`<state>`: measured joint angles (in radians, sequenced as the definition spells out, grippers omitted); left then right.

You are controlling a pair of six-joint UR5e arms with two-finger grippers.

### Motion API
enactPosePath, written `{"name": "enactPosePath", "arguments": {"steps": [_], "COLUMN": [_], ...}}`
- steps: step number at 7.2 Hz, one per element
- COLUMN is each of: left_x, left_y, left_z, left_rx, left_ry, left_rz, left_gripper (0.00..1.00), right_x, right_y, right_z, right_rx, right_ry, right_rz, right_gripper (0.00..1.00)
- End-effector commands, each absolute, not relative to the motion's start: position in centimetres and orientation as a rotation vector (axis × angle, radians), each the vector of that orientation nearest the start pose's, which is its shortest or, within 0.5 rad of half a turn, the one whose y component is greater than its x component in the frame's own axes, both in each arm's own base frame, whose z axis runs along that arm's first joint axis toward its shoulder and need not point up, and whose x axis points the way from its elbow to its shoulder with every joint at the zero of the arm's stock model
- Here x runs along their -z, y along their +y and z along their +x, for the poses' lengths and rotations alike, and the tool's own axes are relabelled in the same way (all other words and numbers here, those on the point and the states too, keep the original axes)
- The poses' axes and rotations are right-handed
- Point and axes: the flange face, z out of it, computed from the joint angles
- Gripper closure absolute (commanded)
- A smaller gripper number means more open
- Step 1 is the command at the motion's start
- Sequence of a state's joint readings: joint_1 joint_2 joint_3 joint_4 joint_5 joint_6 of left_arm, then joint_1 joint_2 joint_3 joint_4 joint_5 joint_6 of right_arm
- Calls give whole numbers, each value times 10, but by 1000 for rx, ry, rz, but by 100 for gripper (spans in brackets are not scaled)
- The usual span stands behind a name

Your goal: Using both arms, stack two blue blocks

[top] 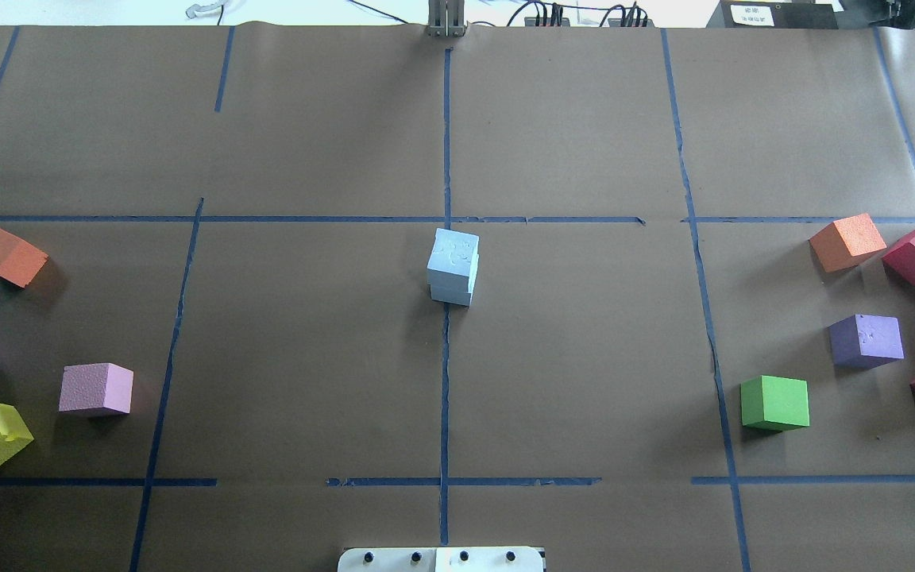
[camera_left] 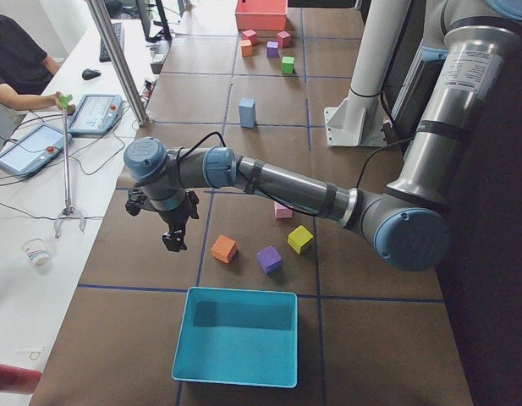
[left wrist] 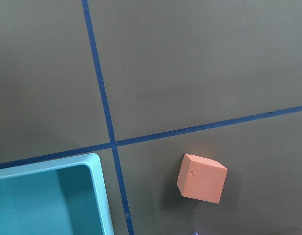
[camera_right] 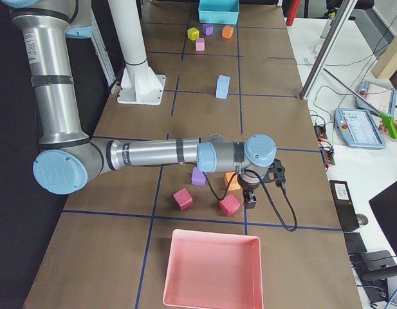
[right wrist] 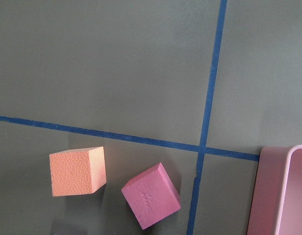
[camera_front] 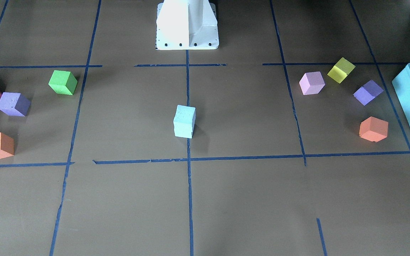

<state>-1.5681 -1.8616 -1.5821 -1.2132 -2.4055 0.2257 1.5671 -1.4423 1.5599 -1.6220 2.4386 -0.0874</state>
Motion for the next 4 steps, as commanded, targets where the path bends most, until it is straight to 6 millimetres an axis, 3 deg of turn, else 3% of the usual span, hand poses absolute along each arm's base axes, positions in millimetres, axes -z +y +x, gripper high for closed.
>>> {"name": "enactPosePath", "arguments": {"steps": [1,3,4], "left_x": [-547,-562,-573], "left_y": [-555,-539,-542], "left_z": [-63,-62,-60], "left_rx": [-170,-163,-177], "left_ry": [829,814,812], "left_rz": [16,-6,14], "left_gripper": [0,0,0], "right_x": [-596,-600,-597], "right_y": [-547,-543,-544], "right_z": [56,56,56], "right_rx": [114,113,116], "right_ry": [-860,-860,-863], "right_rz": [100,96,100], "right_gripper": [0,0,0]}}
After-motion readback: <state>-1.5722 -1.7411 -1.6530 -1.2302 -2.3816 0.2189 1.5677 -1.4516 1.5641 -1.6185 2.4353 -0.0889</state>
